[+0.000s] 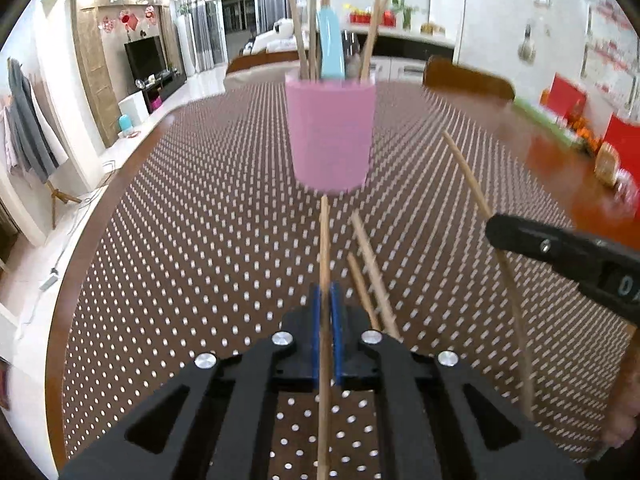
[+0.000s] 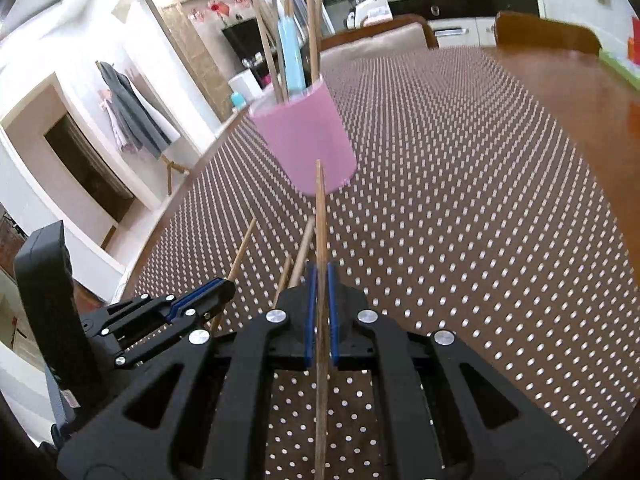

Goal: Organize utensils
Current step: 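Lift both chopsticks and lower them into the pink cup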

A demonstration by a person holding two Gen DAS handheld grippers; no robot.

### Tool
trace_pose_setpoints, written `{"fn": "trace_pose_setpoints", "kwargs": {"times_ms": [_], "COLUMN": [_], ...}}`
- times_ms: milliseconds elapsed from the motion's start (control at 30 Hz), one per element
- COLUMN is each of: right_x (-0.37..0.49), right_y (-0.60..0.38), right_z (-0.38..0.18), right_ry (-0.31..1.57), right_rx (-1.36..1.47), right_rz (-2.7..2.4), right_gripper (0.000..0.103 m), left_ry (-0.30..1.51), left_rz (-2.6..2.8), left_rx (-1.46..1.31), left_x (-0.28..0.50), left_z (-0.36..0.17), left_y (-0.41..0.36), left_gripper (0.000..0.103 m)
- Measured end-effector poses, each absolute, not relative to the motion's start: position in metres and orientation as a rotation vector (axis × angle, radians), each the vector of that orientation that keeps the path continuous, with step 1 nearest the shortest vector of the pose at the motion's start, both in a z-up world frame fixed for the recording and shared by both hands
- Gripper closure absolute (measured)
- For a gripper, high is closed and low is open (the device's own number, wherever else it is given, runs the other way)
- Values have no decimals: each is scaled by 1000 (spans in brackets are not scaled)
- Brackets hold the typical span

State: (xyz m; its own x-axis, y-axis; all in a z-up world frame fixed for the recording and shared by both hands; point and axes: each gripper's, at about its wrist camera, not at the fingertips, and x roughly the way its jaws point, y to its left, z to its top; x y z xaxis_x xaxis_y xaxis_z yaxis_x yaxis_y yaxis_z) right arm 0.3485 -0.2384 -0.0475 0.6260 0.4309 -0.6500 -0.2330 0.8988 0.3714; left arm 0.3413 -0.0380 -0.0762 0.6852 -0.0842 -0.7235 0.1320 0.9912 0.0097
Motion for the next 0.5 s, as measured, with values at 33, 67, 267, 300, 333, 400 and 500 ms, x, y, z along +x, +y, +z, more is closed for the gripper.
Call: {"fn": "trace_pose_setpoints", "kwargs": {"times_ms": [33,67,267,300,333,400,500], "right_x": [346,344,338,337,338,337,339], "right_y": [-240,-241,-242,-242,-241,-240,-241], "right_z": [-40,-35,-2,5,8,16,25], "right_ry": [788,773,676,659,649,627,597], "right_rx": [260,261,251,248,247,245,240], "right_rz": [384,386,381,382,382,381,376], "right_gripper": [97,97,97,97,97,97,97], "left_ry": [783,751,628,613,592,568,560], "left_rz": [-118,-112,-128,-132,-134,-140,-151], "left_rx": [52,41,-18,-22,-26,-34,-27], "left_x": [339,337,328,328,328,329,336], "left_z": [-70,-62,-25,-20,-13,-5,6], "left_y": [-37,-35,-24,-25,-25,-25,-27], "left_gripper": [97,97,97,97,98,98,100]}}
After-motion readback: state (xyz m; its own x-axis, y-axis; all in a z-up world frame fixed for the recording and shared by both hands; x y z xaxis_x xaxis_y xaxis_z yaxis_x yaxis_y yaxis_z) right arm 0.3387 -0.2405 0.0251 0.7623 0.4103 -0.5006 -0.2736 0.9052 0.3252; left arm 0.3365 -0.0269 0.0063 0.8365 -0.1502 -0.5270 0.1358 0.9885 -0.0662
